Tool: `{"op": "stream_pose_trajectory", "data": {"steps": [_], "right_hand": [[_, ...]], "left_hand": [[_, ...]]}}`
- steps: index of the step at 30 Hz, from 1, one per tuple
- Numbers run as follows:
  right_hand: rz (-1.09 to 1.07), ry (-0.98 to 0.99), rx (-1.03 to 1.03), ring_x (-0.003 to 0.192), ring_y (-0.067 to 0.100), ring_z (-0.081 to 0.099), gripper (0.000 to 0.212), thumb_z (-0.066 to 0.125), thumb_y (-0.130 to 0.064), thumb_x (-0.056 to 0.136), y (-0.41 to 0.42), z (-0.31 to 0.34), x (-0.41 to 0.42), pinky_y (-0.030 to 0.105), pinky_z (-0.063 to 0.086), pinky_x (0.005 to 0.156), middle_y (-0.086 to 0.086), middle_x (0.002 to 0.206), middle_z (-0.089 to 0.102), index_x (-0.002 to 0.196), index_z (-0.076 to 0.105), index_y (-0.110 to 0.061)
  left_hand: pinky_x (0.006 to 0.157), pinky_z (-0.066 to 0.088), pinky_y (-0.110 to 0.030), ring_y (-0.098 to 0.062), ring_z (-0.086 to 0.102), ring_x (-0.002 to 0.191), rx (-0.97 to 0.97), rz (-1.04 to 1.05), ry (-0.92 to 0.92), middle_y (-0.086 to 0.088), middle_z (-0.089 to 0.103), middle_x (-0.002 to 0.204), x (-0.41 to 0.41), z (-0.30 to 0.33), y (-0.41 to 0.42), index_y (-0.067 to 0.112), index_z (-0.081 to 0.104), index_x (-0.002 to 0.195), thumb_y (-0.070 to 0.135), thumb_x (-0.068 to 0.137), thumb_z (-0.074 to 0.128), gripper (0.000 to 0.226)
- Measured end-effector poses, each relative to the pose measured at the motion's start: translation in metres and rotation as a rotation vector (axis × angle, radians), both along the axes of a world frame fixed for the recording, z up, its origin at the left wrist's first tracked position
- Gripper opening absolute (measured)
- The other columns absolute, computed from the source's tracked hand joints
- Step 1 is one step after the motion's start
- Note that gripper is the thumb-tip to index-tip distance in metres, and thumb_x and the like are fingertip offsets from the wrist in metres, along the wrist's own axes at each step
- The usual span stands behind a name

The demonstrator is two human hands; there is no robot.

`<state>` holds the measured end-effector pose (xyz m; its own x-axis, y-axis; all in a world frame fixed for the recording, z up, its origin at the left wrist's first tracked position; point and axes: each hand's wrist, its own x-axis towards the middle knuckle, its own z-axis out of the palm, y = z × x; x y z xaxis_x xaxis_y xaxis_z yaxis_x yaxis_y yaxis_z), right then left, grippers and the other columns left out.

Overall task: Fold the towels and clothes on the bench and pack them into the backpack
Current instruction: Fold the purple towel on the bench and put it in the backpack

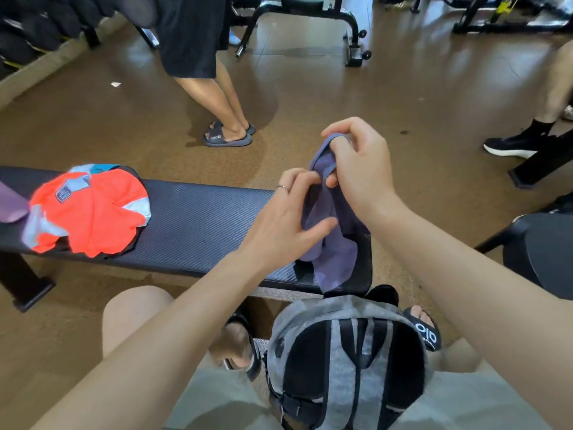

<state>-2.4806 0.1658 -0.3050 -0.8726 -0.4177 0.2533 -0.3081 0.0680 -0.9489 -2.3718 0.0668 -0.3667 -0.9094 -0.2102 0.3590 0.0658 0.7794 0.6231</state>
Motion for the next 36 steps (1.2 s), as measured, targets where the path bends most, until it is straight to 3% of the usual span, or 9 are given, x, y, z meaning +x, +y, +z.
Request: {"op": "stream_pose_trajectory", "data": {"steps": [6, 11, 16, 20, 23, 26, 28, 33, 36], "right_hand": [[0.009, 0.044, 0.026, 0.043, 0.015, 0.055, 0.02, 0.046, -0.002, 0.091, 0.002, -0.002, 0.003, 0.027, 0.047, 0.051, -0.001, 0.055, 0.056, 0.096, 0.064, -0.009], [0.004, 0.142, 0.052, 0.057, 0.021, 0.058, 0.016, 0.05, -0.011, 0.087, 0.002, -0.007, 0.001, 0.047, 0.054, 0.065, -0.006, 0.065, 0.06, 0.089, 0.065, -0.018], [0.004, 0.156, 0.051, 0.064, 0.014, 0.059, 0.017, 0.05, -0.011, 0.087, 0.001, -0.007, 0.004, 0.038, 0.052, 0.064, -0.007, 0.075, 0.065, 0.089, 0.066, -0.017], [0.006, 0.229, 0.088, 0.079, 0.011, 0.063, 0.017, 0.051, -0.011, 0.087, 0.0, -0.009, 0.007, 0.036, 0.052, 0.074, -0.009, 0.081, 0.066, 0.088, 0.067, -0.017], [0.004, 0.278, 0.095, 0.079, 0.009, 0.062, 0.018, 0.051, -0.01, 0.088, 0.0, -0.009, 0.009, 0.03, 0.051, 0.072, -0.008, 0.082, 0.067, 0.088, 0.067, -0.016], [-0.022, 0.286, 0.062, 0.077, 0.007, 0.06, 0.018, 0.05, -0.009, 0.088, -0.001, -0.007, 0.009, 0.026, 0.049, 0.07, -0.011, 0.081, 0.065, 0.089, 0.067, -0.015], [-0.015, 0.263, 0.055, 0.07, 0.006, 0.058, 0.018, 0.05, -0.01, 0.088, -0.001, -0.008, 0.009, 0.028, 0.049, 0.067, -0.013, 0.08, 0.063, 0.09, 0.067, -0.015], [0.005, 0.224, 0.056, 0.06, 0.019, 0.06, 0.017, 0.049, -0.009, 0.09, 0.0, -0.009, 0.011, 0.041, 0.053, 0.062, -0.004, 0.08, 0.065, 0.091, 0.065, -0.016], [0.028, 0.244, 0.068, 0.055, 0.019, 0.063, 0.016, 0.051, -0.007, 0.09, 0.0, -0.009, 0.015, 0.04, 0.053, 0.059, -0.001, 0.076, 0.065, 0.09, 0.064, -0.015]], "left_hand": [[0.064, 0.047, -0.042, -0.019, 0.053, 0.083, -0.036, 0.302, 0.099, 0.004, 0.046, 0.105, -0.012, 0.011, 0.014, 0.019, 0.045, 0.103, 0.038, 0.09, 0.066, 0.032], [0.06, 0.047, -0.046, -0.024, 0.049, 0.076, -0.166, 0.236, 0.154, -0.001, 0.05, 0.111, -0.007, 0.012, 0.013, 0.012, 0.052, 0.101, 0.02, 0.094, 0.057, 0.012], [0.062, 0.048, -0.045, -0.024, 0.052, 0.08, -0.224, 0.153, 0.135, -0.003, 0.045, 0.127, -0.001, 0.01, 0.011, 0.015, 0.057, 0.112, 0.028, 0.103, 0.046, 0.019], [0.06, 0.048, -0.048, -0.028, 0.051, 0.081, -0.208, 0.173, 0.08, -0.003, 0.044, 0.121, -0.006, 0.005, 0.011, 0.013, 0.05, 0.102, 0.03, 0.104, 0.04, 0.019], [0.057, 0.046, -0.047, -0.032, 0.052, 0.076, -0.252, 0.21, 0.031, -0.007, 0.046, 0.112, -0.009, -0.005, 0.008, 0.01, 0.049, 0.098, 0.026, 0.101, 0.047, 0.017], [0.063, 0.046, -0.042, -0.028, 0.054, 0.079, -0.168, 0.221, -0.002, -0.003, 0.045, 0.11, -0.007, -0.013, 0.013, 0.012, 0.05, 0.103, 0.042, 0.097, 0.05, 0.03], [0.066, 0.048, -0.043, -0.022, 0.053, 0.082, -0.055, 0.237, 0.012, 0.0, 0.044, 0.109, -0.005, -0.013, 0.02, 0.014, 0.049, 0.102, 0.047, 0.097, 0.048, 0.034], [0.054, 0.044, -0.033, -0.018, 0.05, 0.069, -0.03, 0.284, 0.036, 0.003, 0.036, 0.104, -0.003, -0.014, 0.028, 0.021, 0.041, 0.094, 0.053, 0.09, 0.058, 0.037], [0.057, 0.042, -0.037, -0.017, 0.046, 0.069, 0.049, 0.357, 0.052, 0.003, 0.037, 0.098, -0.008, -0.014, 0.03, 0.022, 0.042, 0.09, 0.042, 0.093, 0.056, 0.025]]}}
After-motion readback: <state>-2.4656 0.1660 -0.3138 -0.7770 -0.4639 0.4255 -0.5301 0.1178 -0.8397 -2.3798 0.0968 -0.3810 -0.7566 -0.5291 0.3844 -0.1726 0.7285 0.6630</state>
